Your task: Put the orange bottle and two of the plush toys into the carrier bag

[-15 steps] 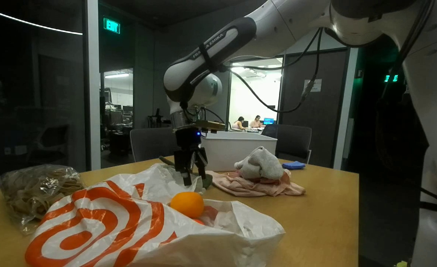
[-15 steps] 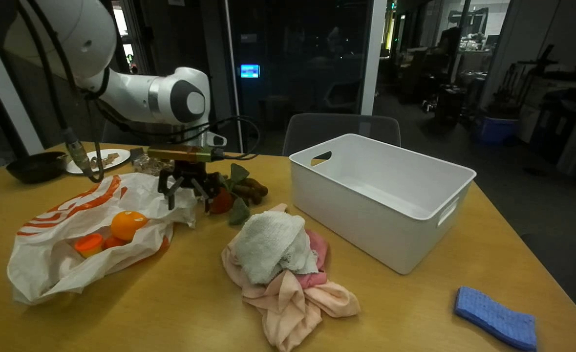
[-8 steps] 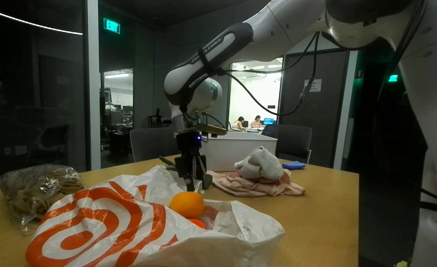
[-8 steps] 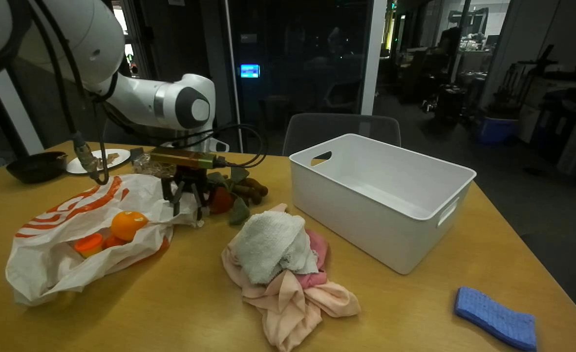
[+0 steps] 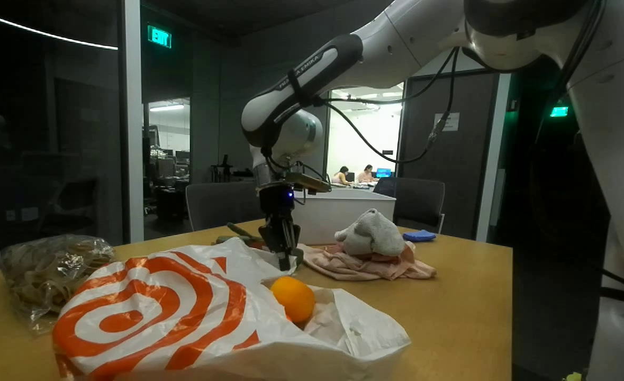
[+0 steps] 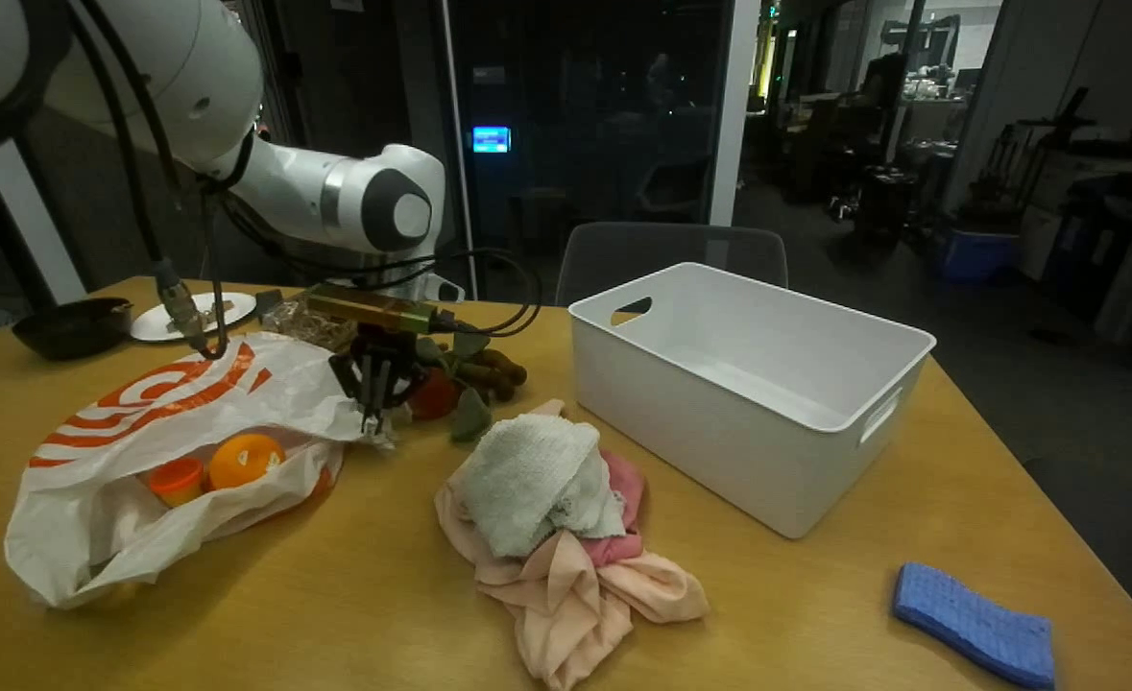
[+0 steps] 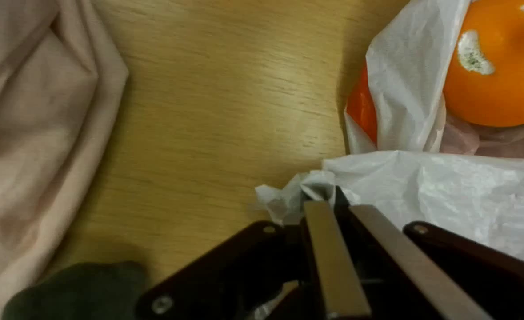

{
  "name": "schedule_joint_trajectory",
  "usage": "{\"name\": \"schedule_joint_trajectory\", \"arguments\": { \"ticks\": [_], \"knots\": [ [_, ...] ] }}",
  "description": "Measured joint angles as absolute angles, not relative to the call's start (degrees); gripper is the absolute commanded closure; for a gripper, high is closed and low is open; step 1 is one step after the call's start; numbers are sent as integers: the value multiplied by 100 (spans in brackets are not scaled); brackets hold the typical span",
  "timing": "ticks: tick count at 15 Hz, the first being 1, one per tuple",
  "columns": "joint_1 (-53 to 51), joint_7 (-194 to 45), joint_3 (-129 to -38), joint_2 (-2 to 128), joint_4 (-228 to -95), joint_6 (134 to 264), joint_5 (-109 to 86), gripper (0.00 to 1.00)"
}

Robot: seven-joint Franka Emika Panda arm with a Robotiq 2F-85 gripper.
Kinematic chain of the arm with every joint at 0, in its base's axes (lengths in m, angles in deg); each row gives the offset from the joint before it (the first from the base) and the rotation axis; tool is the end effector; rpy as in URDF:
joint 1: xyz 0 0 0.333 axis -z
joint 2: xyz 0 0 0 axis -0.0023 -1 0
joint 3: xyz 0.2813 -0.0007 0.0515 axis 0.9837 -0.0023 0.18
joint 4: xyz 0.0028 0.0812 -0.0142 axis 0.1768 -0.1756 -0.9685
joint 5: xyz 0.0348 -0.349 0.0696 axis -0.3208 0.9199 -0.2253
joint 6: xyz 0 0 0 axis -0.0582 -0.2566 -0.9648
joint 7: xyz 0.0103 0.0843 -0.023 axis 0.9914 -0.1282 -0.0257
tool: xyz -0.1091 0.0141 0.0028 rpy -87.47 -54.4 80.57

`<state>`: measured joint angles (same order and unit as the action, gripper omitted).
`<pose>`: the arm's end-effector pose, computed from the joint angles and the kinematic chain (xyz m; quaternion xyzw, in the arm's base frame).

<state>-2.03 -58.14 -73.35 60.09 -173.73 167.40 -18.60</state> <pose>0.5429 0.0845 0.3144 -0.9690 -0.1553 0.1829 0.0587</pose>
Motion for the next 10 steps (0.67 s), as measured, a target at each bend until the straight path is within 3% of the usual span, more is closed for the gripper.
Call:
{"name": "schedule_joint_trajectory", "arguments": {
  "ticks": [10],
  "knots": [
    [-77,-5796,-7402,6139,-16569,15572,-2125,89]
  ]
}}
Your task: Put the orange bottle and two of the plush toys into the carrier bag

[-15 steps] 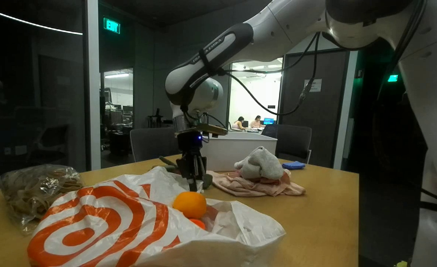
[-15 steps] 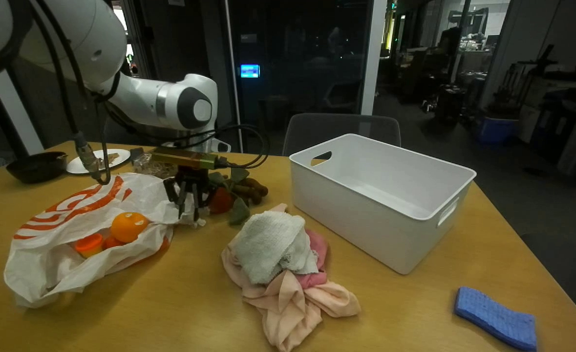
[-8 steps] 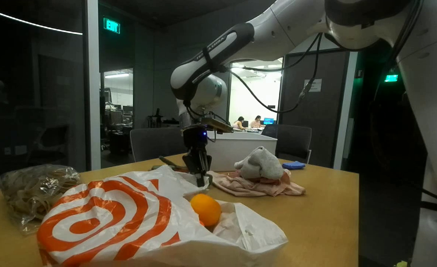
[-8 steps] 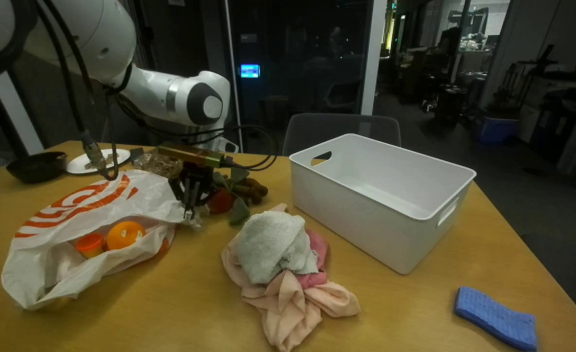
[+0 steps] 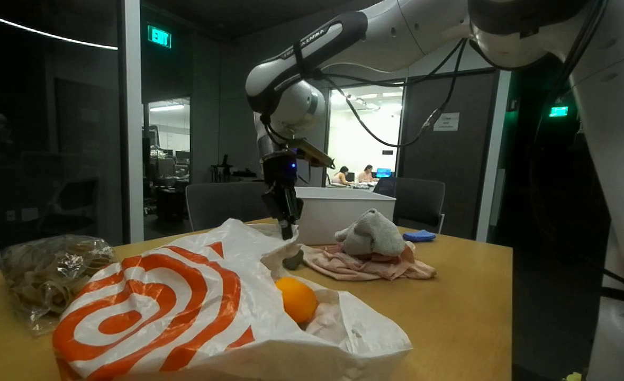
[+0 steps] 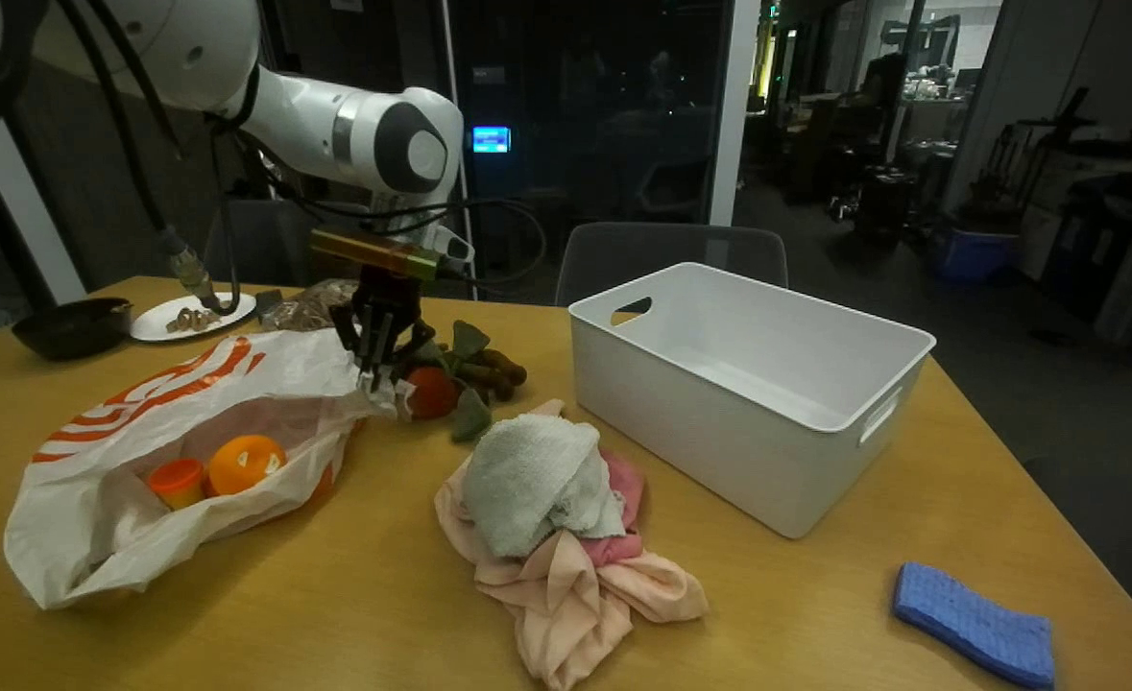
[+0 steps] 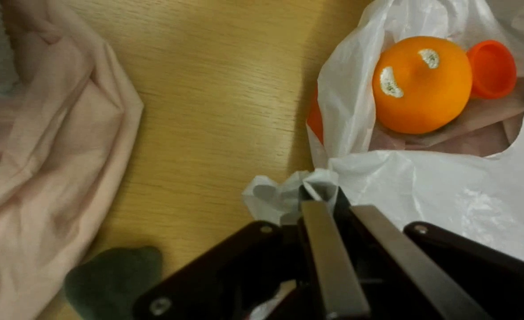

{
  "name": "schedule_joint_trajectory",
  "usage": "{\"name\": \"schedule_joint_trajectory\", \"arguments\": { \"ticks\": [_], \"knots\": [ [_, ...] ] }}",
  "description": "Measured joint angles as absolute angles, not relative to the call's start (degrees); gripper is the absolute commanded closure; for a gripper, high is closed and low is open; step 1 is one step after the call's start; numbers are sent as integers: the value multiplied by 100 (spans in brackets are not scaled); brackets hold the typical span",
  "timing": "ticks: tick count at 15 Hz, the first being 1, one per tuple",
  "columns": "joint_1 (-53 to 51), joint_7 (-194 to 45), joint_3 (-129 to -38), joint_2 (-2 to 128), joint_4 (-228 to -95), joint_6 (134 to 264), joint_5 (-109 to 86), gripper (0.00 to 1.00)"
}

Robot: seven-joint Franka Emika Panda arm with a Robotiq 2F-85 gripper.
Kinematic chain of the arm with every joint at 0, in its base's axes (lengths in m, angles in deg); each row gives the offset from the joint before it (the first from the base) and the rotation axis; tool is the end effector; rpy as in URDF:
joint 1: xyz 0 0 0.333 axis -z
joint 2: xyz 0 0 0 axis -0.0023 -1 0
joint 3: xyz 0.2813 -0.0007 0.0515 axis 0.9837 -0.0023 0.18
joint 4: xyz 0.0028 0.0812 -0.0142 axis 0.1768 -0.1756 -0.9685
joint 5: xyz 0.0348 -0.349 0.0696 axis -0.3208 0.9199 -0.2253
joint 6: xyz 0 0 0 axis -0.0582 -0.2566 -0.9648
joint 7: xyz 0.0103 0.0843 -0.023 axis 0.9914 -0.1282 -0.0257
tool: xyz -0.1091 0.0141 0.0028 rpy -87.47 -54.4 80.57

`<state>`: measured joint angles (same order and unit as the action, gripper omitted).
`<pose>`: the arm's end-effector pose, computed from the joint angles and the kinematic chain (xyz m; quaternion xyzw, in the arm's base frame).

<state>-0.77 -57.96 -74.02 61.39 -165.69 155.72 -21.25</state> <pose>0.5501 0.0720 0.3729 -0.9657 -0.1414 0.2008 0.0845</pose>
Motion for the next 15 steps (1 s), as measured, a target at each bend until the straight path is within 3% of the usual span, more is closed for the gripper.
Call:
{"name": "schedule_joint_trajectory", "arguments": {
  "ticks": [15],
  "knots": [
    [-961,-6379,-7049,7360,-16470,15004,-1248,88]
  ]
}}
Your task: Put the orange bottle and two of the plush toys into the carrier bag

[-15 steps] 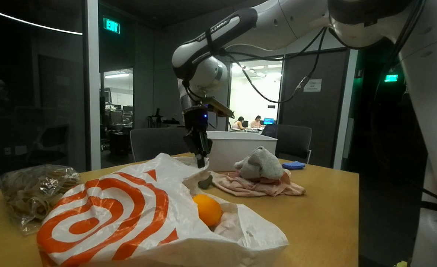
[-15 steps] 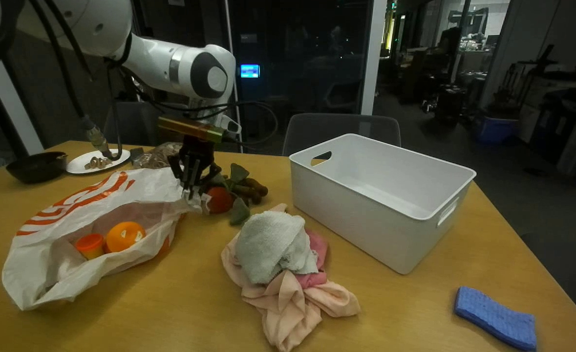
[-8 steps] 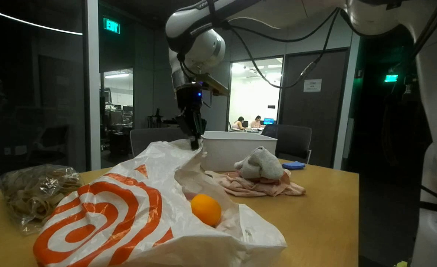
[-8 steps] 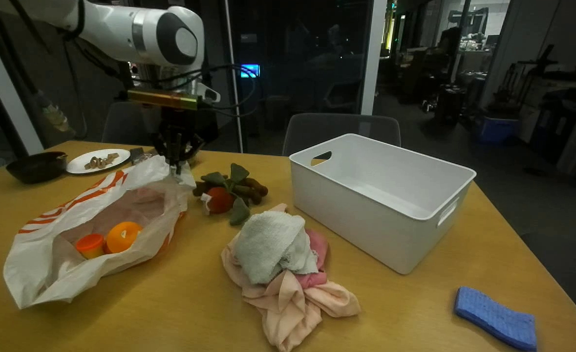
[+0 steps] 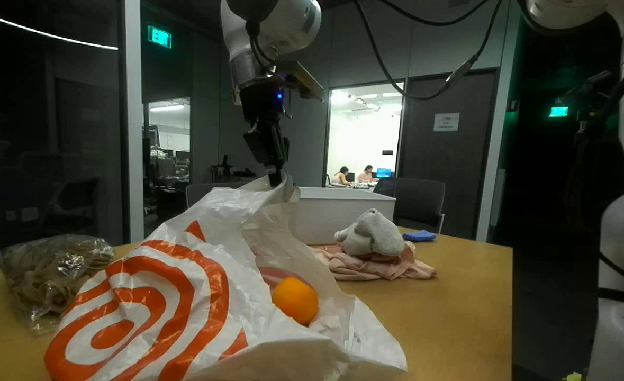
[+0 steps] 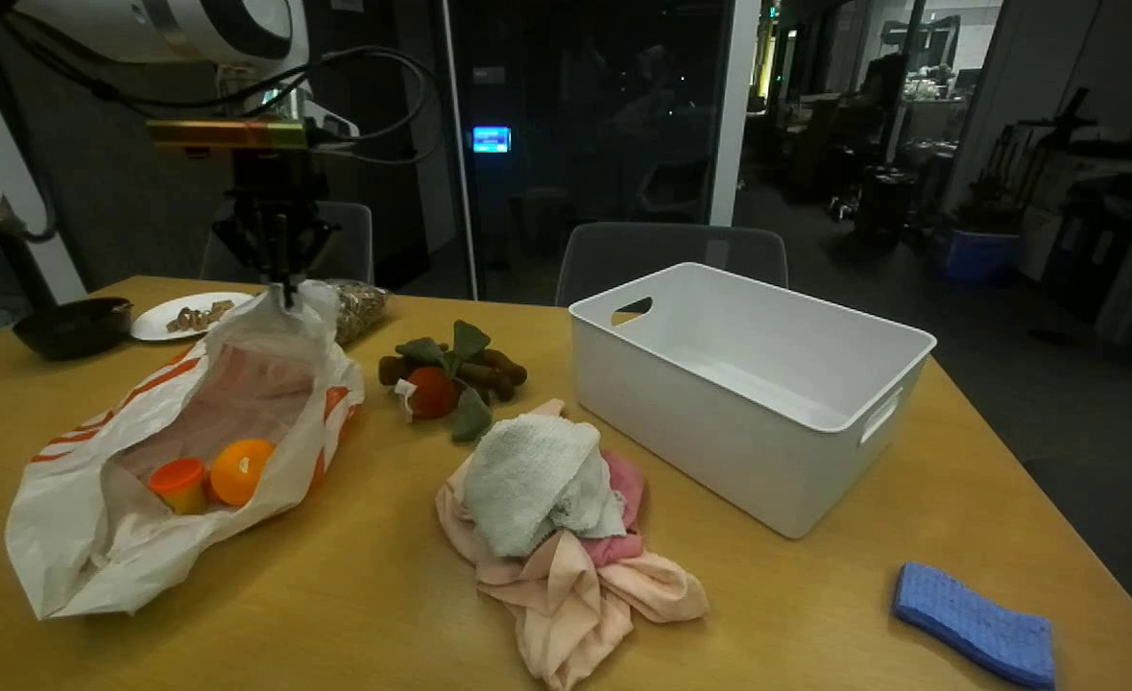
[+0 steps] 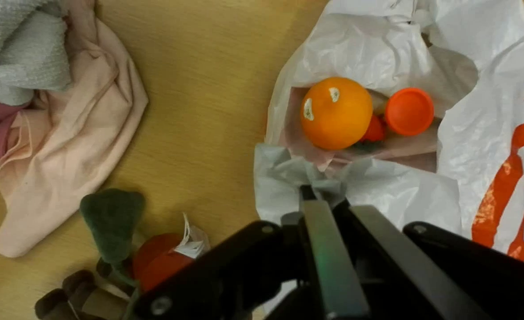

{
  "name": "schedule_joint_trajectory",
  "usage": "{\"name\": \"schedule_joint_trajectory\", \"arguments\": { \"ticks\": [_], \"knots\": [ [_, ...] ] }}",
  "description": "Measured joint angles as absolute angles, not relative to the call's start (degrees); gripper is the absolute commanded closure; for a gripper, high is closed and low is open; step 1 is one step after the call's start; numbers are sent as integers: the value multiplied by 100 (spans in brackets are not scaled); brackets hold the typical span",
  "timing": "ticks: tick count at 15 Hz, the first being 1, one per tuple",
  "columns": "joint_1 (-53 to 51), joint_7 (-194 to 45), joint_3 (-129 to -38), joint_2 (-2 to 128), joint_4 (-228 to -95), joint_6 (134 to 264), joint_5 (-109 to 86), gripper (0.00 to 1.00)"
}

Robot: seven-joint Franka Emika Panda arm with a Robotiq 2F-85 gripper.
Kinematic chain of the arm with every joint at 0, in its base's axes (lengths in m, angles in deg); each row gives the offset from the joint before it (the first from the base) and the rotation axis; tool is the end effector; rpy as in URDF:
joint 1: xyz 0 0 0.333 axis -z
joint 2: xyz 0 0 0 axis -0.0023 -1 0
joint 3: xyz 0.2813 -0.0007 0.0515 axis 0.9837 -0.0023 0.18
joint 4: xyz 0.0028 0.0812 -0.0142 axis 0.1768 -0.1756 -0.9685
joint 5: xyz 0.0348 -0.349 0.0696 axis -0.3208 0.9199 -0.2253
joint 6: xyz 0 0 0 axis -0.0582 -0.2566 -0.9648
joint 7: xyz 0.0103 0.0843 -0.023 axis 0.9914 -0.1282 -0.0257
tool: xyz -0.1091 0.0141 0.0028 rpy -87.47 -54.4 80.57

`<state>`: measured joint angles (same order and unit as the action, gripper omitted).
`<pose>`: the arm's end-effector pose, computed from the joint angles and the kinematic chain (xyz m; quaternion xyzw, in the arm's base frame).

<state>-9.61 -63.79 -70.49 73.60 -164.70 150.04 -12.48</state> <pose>0.4970 0.1629 0.4894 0.9668 0.2136 -0.1384 0.0230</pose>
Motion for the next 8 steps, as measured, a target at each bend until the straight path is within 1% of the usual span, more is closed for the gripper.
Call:
{"name": "schedule_joint_trajectory", "arguments": {
  "ticks": [3,4,5,6,7,8],
  "knots": [
    [-986,-6087,-7000,7369,-16461,14759,-1291,90],
    [-986,-5965,-6994,7370,-16460,14711,-1300,89],
    [-986,-5851,-6992,7370,-16460,14679,-1304,65],
    [-986,-5745,-6991,7370,-16460,14653,-1304,63],
    [-986,-5662,-6991,7369,-16460,14607,-1304,58],
    [-986,-5620,-6991,7369,-16460,14558,-1304,50]
  ]
}}
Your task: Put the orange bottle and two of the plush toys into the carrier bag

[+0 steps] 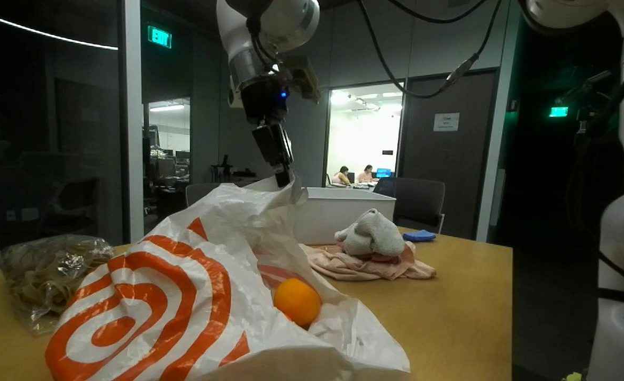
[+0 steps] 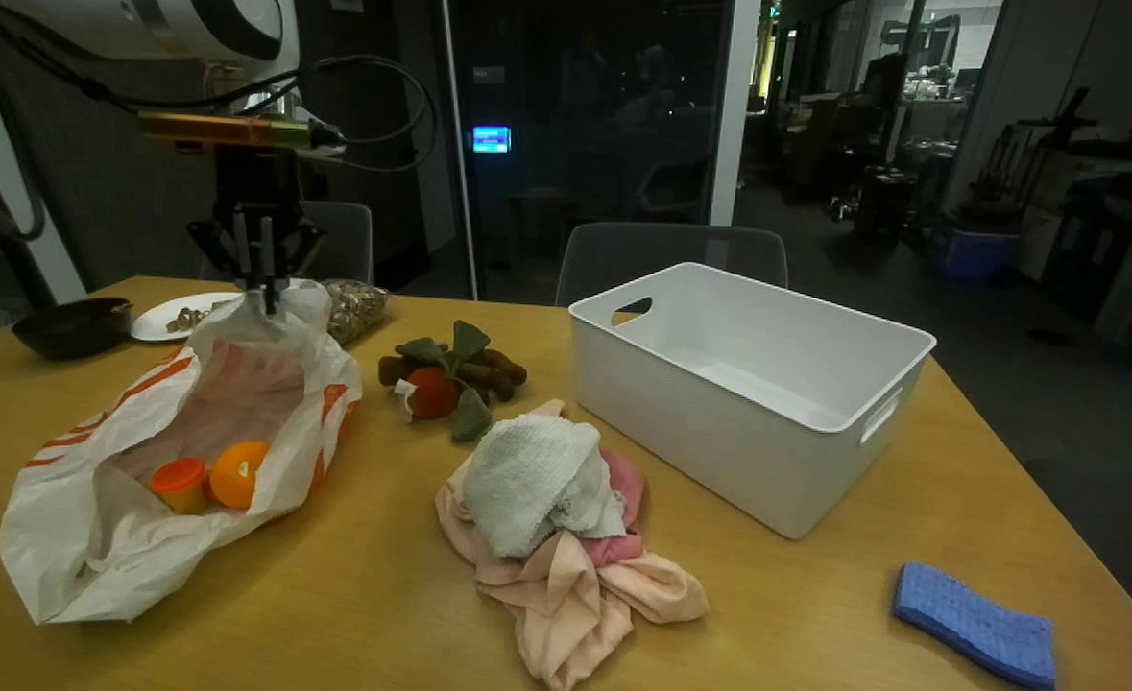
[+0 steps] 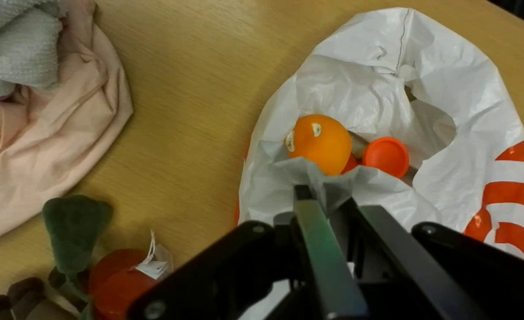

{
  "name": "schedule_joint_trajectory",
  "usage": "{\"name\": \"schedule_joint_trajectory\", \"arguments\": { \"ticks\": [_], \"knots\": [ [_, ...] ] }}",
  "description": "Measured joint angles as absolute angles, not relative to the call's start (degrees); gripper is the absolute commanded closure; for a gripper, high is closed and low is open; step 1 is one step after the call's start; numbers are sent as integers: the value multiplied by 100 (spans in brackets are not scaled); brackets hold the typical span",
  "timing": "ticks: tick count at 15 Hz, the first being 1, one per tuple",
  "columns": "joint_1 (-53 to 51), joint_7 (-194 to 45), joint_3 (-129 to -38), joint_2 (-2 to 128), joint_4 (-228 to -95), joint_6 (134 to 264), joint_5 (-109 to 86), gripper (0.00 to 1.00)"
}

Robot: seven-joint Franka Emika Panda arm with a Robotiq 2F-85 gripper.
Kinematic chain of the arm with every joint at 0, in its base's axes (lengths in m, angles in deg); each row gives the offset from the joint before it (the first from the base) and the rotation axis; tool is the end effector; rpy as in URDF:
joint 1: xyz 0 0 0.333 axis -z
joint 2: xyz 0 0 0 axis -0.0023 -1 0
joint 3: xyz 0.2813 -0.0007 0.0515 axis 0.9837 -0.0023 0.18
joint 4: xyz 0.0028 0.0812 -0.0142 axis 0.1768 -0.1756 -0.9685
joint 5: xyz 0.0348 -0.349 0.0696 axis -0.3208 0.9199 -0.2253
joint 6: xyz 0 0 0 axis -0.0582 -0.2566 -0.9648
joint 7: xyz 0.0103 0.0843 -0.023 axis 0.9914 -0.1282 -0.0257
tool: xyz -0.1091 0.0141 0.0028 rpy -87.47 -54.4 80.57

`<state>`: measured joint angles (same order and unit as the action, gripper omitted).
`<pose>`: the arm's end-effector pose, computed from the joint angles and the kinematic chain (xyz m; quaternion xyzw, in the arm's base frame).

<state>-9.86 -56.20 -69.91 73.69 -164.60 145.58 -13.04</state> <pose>0.4846 0.1675 0.4871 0.9430 0.2820 -0.1765 0.0116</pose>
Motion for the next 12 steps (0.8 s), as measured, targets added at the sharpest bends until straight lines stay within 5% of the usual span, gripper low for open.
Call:
{"name": "schedule_joint_trajectory", "arguments": {
  "ticks": [6,12],
  "knots": [
    [-1028,-5713,-6938,7420,-16465,14298,-1242,5],
    [-1137,-5805,-6839,7722,-16645,14257,-1172,0]
  ]
}}
